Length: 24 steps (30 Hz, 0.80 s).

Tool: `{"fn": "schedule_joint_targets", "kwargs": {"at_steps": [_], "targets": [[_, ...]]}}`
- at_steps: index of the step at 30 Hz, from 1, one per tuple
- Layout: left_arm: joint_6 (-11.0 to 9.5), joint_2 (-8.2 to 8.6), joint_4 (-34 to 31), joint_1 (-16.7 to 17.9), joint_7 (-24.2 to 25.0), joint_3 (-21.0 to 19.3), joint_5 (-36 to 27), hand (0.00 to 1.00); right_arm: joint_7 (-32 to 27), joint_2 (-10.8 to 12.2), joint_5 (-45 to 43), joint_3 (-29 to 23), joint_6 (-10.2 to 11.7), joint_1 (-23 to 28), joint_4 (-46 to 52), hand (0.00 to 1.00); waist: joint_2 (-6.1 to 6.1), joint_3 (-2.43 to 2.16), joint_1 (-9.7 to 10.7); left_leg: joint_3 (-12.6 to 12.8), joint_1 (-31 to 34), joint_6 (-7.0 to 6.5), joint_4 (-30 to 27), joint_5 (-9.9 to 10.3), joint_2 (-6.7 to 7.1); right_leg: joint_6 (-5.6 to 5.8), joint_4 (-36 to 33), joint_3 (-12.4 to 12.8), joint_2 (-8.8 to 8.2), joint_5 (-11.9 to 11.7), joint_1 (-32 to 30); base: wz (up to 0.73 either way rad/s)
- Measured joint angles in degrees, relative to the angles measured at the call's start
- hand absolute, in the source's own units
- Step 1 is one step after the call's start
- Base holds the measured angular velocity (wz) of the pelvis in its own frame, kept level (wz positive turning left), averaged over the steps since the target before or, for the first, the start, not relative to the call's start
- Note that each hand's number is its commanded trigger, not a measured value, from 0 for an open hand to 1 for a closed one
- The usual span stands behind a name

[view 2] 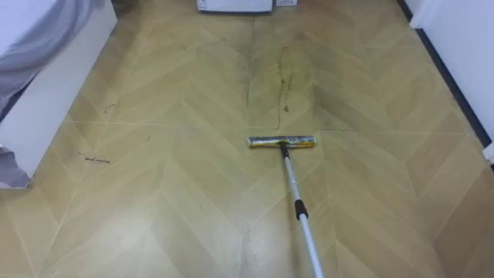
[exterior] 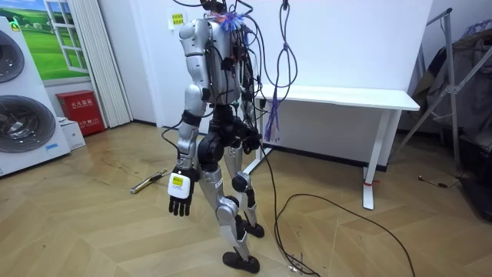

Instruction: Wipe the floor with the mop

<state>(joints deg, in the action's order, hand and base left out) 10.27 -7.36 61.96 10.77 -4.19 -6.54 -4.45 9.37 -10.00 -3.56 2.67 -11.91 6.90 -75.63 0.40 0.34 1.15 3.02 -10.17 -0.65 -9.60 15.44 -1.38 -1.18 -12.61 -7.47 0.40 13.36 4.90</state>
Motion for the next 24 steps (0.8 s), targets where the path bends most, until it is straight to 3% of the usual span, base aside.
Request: {"fn": "schedule_joint_targets", "kwargs": {"at_steps": [19,22,24], "targets": [[-0.81,0.04,0.24,0.83,-0.16,0.06,-0.52,0.0,0.81,0.04,0.61,-0.06,-0.34,0.68,-0.42,1.0,0.19,0.02,0.11,0.06,-0.42,0.0,0.04,0.0,0.0,0.02,-0.06,-0.45,-0.29,-0.01,0.29,0.01],[-0.65,0.09,0.24,1.31,-0.23,0.07,-0.26,0.0,0.8,0.26,0.72,-0.05,-0.65,0.72,-0.32,1.0,0.2,-0.04,0.12,0.05,0.08,0.0,-0.05,0.0,0.01,0.04,-0.08,-0.48,-0.28,0.01,-0.23,0.01],[-0.59,0.17,0.24,1.47,-0.33,0.11,-0.37,0.0,0.67,0.26,0.89,-0.05,-0.67,0.5,-0.31,1.0,0.45,-0.37,0.06,0.04,1.22,0.0,-0.19,0.0,0.06,0.05,-0.06,-0.57,-0.33,0.01,-1.38,0.03]]}}
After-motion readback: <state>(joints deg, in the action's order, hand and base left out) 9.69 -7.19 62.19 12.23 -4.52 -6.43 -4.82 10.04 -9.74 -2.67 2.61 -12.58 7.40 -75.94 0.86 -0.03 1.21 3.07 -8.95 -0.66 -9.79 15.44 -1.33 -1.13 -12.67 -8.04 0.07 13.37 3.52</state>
